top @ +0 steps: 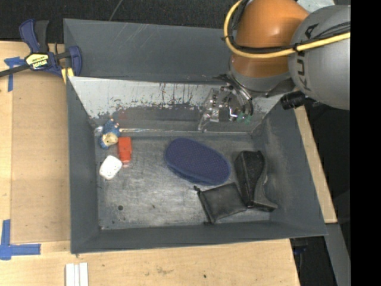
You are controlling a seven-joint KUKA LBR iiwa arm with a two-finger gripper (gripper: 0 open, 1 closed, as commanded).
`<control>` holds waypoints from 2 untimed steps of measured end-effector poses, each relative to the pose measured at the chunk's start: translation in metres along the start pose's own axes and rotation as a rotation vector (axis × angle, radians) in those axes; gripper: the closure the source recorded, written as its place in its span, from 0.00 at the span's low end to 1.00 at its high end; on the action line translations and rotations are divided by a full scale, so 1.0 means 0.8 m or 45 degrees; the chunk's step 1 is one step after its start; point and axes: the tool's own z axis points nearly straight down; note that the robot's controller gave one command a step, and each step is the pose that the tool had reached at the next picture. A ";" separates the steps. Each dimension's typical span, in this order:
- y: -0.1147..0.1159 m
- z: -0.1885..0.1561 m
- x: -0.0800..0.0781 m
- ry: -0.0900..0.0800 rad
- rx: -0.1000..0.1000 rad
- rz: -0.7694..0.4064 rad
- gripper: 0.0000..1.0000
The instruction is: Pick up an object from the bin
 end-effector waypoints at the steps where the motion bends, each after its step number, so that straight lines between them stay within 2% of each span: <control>1: 0.000 0.003 0.001 0.006 0.001 0.001 0.00; 2: -0.003 0.175 0.046 0.000 -0.002 -0.092 0.00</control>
Offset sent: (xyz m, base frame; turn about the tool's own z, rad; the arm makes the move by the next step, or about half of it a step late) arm 0.0000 0.0000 0.0000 0.0000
